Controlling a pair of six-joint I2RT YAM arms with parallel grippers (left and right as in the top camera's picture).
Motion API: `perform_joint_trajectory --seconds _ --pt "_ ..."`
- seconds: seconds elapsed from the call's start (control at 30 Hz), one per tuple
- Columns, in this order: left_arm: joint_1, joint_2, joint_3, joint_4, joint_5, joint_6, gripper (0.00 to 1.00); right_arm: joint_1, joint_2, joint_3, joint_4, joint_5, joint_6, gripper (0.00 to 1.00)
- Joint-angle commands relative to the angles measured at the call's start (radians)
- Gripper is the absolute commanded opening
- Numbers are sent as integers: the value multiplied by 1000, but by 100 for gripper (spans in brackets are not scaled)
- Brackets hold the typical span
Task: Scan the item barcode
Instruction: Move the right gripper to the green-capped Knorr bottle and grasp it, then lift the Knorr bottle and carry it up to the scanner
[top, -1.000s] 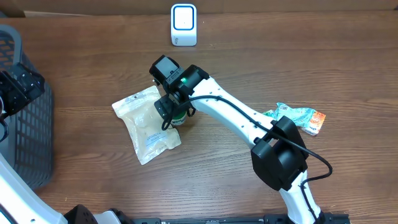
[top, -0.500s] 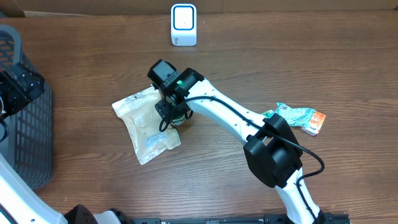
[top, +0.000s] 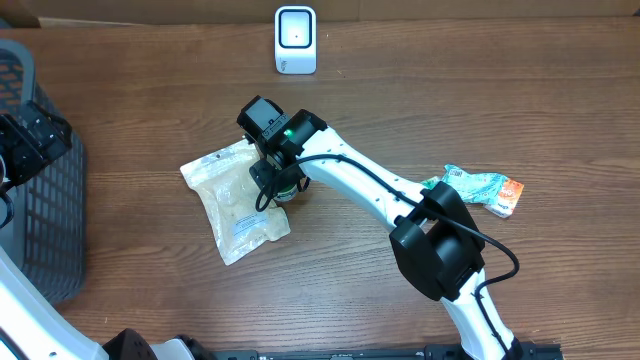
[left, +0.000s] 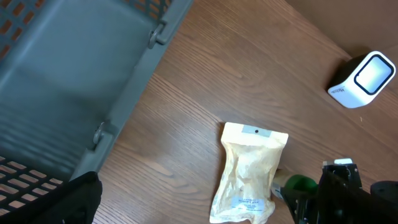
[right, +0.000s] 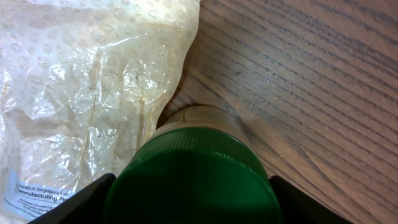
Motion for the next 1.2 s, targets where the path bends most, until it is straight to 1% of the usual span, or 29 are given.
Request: perform_joint_trajectory --seconds 0.0,0.13,0.23,0.4,0.5,0.63,0.8,0.87,0.97,1.07,1.17 --pt "3 2 9 2 -2 -10 100 2 27 1 1 -2 -2 73" --pt "3 2 9 2 -2 -10 100 2 27 2 2 -2 -2 71" --pt "3 2 9 2 -3 -10 99 1 27 2 -3 -2 -1 65" --pt "3 2 9 2 -2 -10 99 -10 0 6 -19 -23 3 61" --pt "3 2 9 2 -2 -10 100 -27 -31 22 -39 -83 3 56" --pt "3 2 9 2 -2 -10 100 -82 -98 52 -73 -236 3 54" --pt "3 2 9 2 -2 -10 100 -193 -198 66 -107 -533 3 55" --pt "3 2 9 2 -2 -10 100 -256 -234 66 -126 -684 2 54" --pt "3 2 9 2 -2 -10 100 -336 -267 66 -157 -849 -7 53" --pt "3 2 9 2 -2 -10 100 -409 -283 66 -200 -1000 -79 53" --pt "3 2 9 2 -3 -10 100 -463 -288 66 -272 -1119 -212 54"
